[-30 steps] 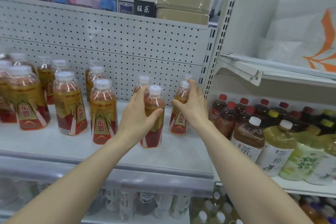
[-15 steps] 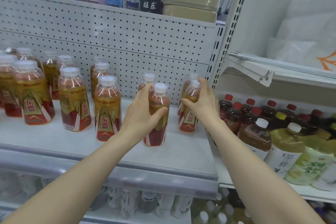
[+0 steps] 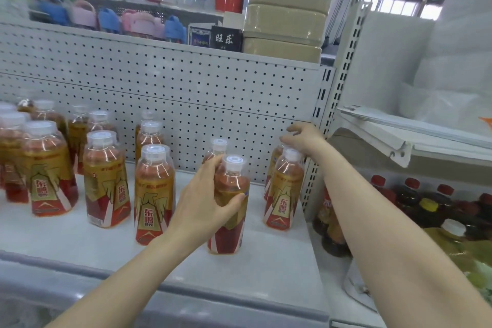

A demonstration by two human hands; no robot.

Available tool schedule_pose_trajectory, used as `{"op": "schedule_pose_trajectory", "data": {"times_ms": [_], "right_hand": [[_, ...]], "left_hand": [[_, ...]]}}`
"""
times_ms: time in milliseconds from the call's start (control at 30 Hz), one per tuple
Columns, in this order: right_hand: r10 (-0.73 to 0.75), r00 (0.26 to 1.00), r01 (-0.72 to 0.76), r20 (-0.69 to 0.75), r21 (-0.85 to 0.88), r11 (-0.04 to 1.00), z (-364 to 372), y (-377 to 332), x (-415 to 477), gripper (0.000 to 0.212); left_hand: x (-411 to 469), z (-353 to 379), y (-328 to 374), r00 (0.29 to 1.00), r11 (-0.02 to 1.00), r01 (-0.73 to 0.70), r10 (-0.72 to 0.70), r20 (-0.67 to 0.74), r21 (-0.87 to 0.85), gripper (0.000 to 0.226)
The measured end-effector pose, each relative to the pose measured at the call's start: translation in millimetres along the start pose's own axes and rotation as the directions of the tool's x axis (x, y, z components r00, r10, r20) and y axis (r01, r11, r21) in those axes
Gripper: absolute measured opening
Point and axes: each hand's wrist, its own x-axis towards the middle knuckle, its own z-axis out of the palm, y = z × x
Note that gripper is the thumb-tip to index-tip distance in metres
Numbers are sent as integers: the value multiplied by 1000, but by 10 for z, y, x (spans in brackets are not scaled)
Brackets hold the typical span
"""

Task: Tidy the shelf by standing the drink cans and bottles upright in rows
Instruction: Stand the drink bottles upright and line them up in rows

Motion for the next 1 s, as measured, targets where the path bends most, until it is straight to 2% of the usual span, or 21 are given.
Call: {"op": "schedule_pose_trajectory", "data": {"times_ms": [133,233,367,433,500,600,733,900,1000], "right_hand": [[-34,997,37,72,-45,998,-25,-11,100,47],[-68,995,75,72,-95,993,-55,-8,129,43],[-73,996,77,59,-69,995,-61,17,50,45],[-79,997,79,-21,0,997,-50,8,-77,44],[-135,974,151,-179,74,986,-3,18,-278,37],[-240,911,265,-337,30,964,172,139,-617,41],[-270,919,233,-286,-156,960,422,323,-897,63],[-298,908,250,-293,-190,949,480,300,-951,60],[-281,926,228,-252,-223,948,472,289,-925,61]], "left_hand": [[23,-3,-10,1000,1000,-8,8,9,4,74],[29,3,-23,1000,1000,-11,11,15,1,74],[35,8,-26,1000,1000,-12,12,23,-3,73],[37,7,-24,1000,1000,-7,7,24,-7,73],[33,1,-20,999,1000,-1,2,33,-18,73],[7,-8,-7,999,1000,1,0,35,-24,74],[-30,-1,23,1000,999,-6,8,31,-38,73],[-47,4,19,1000,999,10,-9,27,-34,76],[-46,-2,22,999,999,13,-12,34,-32,78]]}}
